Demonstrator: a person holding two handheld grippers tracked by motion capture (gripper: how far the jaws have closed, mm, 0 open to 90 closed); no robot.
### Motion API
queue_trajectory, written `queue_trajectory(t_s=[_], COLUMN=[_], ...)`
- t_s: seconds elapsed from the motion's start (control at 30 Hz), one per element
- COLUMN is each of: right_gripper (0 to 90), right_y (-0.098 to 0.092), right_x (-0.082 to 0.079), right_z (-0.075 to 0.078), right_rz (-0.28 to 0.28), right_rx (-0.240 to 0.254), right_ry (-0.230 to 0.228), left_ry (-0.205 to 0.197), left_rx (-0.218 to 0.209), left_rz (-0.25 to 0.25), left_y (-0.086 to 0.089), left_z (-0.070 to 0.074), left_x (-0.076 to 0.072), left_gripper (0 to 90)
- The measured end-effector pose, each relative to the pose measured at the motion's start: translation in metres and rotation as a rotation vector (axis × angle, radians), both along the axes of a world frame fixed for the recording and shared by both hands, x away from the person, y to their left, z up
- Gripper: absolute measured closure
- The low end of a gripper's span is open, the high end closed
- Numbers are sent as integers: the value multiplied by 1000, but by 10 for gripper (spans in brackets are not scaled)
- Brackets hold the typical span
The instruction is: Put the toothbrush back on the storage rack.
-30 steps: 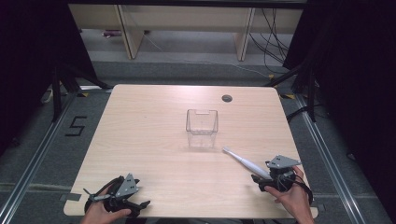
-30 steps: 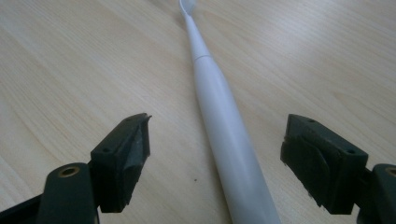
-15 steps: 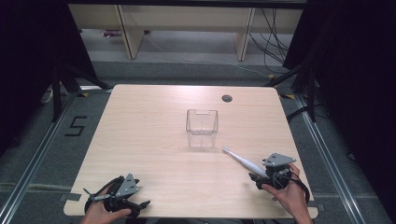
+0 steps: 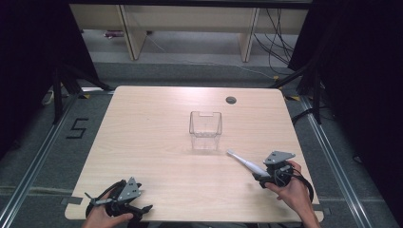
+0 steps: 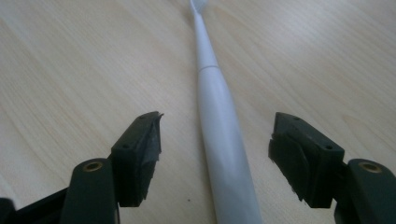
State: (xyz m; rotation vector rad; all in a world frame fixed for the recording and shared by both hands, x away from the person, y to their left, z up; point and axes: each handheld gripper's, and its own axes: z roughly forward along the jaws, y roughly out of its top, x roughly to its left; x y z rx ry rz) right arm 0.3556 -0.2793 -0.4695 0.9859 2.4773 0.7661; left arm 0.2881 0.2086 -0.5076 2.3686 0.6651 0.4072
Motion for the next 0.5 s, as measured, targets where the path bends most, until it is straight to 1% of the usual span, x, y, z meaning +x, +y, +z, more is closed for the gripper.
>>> queue_trajectory(t_s=[0.07,0.1,0.13,0.17,0.2,0.23,0.27,0.3,0.33,0.4,0.43,0.47,0.5], right_gripper=[346,346,346,352,355,357,358,358,358,358,363,367,371], right_y=[2,2,3,4,4,5,5,5,6,6,8,7,8], right_x=[1,3,3,4,6,9,10,11,11,15,14,16,17], right_z=[-1,0,-2,-2,-1,-3,-4,-3,-4,-2,-2,-2,-1], right_rz=[0,12,7,4,19,27,36,17,11,22,3,21,21], right_rx=[-18,-34,-27,-32,-50,-52,-64,-62,-59,-72,-62,-72,-78], right_ry=[17,27,18,56,63,54,43,64,70,87,104,101,116], left_ry=[-1,-1,0,10,10,-1,-1,-1,1,1,0,0,1], left_rx=[2,3,1,-7,-7,0,-3,-3,-3,1,2,2,-2], left_rz=[3,2,0,9,8,-1,0,0,1,1,2,2,2], left_y=[0,0,0,-1,-1,0,0,0,0,1,0,0,0], left_z=[0,0,0,-1,0,0,1,1,0,0,0,0,0], left_x=[0,0,0,-1,-1,0,0,0,0,1,1,1,0], left_gripper=[167,167,167,167,167,167,167,168,167,167,168,167,168])
